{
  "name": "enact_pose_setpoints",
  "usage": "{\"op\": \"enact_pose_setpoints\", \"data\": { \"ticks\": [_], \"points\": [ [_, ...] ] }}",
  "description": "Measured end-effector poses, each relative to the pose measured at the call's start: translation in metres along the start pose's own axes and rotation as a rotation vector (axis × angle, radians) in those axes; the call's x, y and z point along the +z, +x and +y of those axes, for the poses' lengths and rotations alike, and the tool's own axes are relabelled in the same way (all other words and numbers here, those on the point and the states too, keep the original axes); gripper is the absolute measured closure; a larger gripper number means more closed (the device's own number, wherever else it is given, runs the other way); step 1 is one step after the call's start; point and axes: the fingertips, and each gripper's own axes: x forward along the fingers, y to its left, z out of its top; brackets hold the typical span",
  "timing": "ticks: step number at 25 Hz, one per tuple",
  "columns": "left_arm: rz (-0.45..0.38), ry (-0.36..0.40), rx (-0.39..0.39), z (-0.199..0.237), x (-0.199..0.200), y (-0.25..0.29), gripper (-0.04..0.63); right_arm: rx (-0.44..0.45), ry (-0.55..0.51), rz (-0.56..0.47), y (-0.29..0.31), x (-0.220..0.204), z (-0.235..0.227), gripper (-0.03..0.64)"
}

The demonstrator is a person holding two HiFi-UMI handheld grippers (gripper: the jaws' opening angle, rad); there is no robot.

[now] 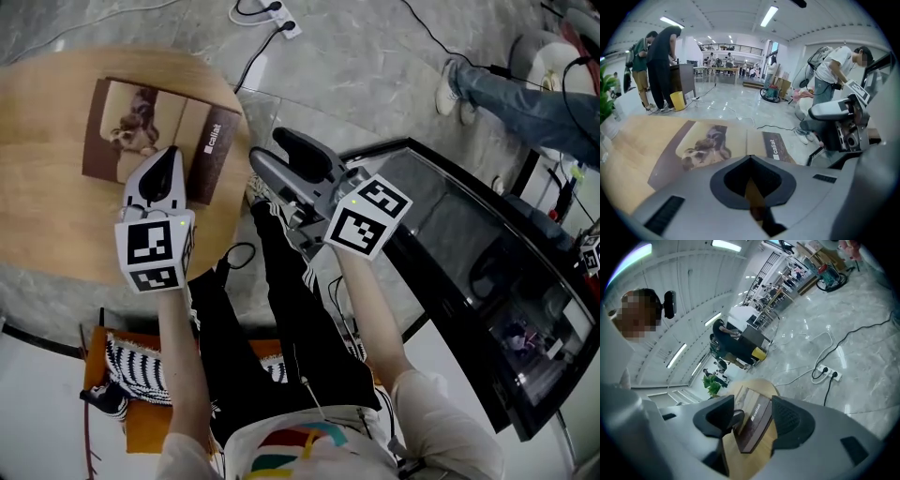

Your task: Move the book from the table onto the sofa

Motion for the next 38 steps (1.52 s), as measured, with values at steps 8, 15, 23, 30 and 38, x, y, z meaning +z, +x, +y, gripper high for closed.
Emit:
{"op": "enact_pose_setpoints", "data": {
  "ticks": [8,15,23,30,38],
  "points": [
    [-0.006,0.039,-0.061,-0.03,0.021,0.023,0.589,0.053,0.137,0.055,0.009,-0.018,-0.034,0.311],
    [-0.004,0.095,-0.095,-0.048,0.034,0.036,0.589,0.13,0.268,0.087,0.022,-0.026,-0.055,0.291],
    [-0.002,0.127,-0.114,-0.063,0.045,0.039,0.589,0.201,0.389,0.052,0.033,-0.02,-0.062,0.293],
    [-0.008,0.133,-0.117,-0.066,0.046,0.036,0.589,0.301,0.515,-0.028,0.035,-0.011,-0.063,0.296],
    [-0.014,0.15,-0.115,-0.07,0.048,0.035,0.589,0.29,0.499,-0.032,0.032,-0.015,-0.065,0.456]
  ]
}}
